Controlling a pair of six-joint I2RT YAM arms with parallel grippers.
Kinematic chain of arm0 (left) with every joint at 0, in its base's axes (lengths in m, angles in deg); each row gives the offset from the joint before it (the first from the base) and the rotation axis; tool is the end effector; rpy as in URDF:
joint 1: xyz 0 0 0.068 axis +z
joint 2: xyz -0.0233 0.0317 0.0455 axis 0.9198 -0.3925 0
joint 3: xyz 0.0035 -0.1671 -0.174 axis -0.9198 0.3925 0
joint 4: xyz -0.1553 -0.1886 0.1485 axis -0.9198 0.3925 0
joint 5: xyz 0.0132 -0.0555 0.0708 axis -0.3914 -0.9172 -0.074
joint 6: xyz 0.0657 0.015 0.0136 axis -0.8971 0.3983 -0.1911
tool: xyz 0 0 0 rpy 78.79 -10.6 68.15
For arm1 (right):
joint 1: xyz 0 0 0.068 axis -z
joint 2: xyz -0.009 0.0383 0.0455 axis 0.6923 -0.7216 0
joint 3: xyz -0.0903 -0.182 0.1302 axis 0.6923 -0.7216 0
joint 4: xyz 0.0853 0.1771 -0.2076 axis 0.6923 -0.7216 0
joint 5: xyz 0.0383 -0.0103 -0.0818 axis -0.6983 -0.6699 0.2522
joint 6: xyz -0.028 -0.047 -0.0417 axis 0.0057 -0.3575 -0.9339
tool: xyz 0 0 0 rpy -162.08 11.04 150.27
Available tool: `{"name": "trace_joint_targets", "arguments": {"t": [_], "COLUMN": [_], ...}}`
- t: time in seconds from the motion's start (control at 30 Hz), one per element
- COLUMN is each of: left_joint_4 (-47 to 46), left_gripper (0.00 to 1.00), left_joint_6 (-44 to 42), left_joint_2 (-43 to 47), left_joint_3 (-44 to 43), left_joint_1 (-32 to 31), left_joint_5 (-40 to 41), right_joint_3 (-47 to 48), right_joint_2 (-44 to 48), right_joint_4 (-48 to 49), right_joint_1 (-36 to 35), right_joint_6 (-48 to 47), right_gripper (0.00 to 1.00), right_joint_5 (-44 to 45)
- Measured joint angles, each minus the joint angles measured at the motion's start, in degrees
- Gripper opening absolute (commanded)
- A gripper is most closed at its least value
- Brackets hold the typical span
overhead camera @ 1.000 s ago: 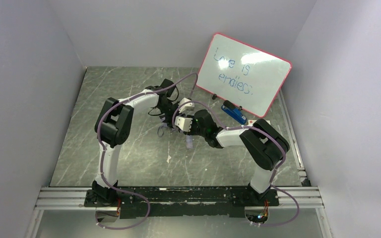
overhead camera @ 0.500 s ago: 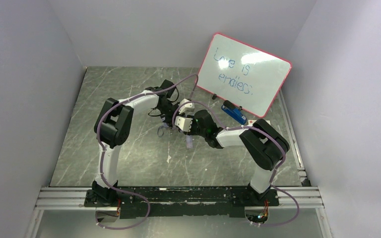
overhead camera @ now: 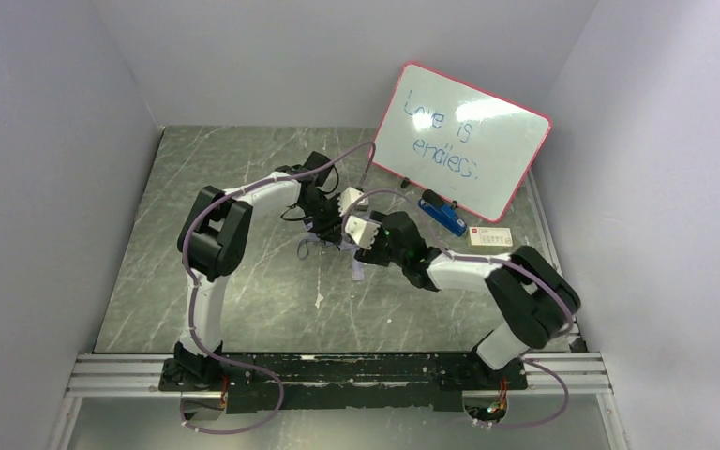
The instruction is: Put away the umbrella
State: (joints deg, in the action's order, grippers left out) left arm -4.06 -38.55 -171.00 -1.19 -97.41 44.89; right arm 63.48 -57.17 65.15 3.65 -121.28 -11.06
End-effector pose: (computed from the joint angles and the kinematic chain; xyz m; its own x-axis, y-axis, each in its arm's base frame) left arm 0.3618 -0.2494 0.0907 -0.1715 0.7814 -0.6000 0.9835 0.0999 -0.1510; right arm 0.2625 0.2161 0.0878 0.1147 -0.8104 -0.5746 -0.7198 0.3308 -0.6103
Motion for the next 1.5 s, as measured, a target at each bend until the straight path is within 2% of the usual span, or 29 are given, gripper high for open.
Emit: {"name": "trace_joint_targets", "arguments": {"t": [0.17,0.37,0.43,0.57,0.67,0.73,0.8,0.97,1.2,1.5], "left_joint_4": [-0.59,-1.79,-1.97,-2.51,-3.02,-3.34,-3.61,-4.09,-4.37,-5.07], "left_gripper": [0.05,0.05,0.05,0.05,0.05,0.05,0.05,0.05,0.05,0.05], "left_joint_6": [0.55,2.03,2.47,3.3,4.09,4.63,5.25,6.47,7.61,8.94], "left_joint_2": [0.26,0.83,0.92,1.18,1.44,1.55,1.64,1.84,1.9,2.25], "left_joint_3": [0.39,1.27,1.38,1.77,2.05,2.23,2.36,2.6,2.62,3.08], "left_joint_1": [-0.13,-0.35,-0.5,-0.66,-0.83,-0.96,-1.07,-1.22,-1.33,-1.66], "left_joint_5": [0.44,1.27,1.66,2.21,2.82,3.19,3.5,4.07,4.48,5.46], "right_joint_3": [-3.23,-9.62,-10.71,-9.2,-7.58,-7.85,-9.62,-11.04,-5.68,-0.87], "right_joint_2": [9.33,23.06,26.91,29.92,29.83,30.05,31.08,32.74,32.09,24.15], "right_joint_4": [-0.39,0.04,-0.98,-6.36,-10.43,-11.43,-10.6,-14.43,-21.97,-27.47], "right_joint_1": [-0.02,-0.02,-0.02,0.07,0.09,0.11,0.11,0.22,0.98,1.22], "right_joint_6": [7.67,25.31,33.79,46.03,53.24,57.77,61.66,72.02,74.51,73.72], "right_gripper": [0.74,0.71,0.7,0.7,0.79,0.92,0.99,1.0,0.96,0.91], "right_joint_5": [-1.31,-2.16,-0.74,2.73,4.72,6.29,8.09,15.56,22.29,18.12]}}
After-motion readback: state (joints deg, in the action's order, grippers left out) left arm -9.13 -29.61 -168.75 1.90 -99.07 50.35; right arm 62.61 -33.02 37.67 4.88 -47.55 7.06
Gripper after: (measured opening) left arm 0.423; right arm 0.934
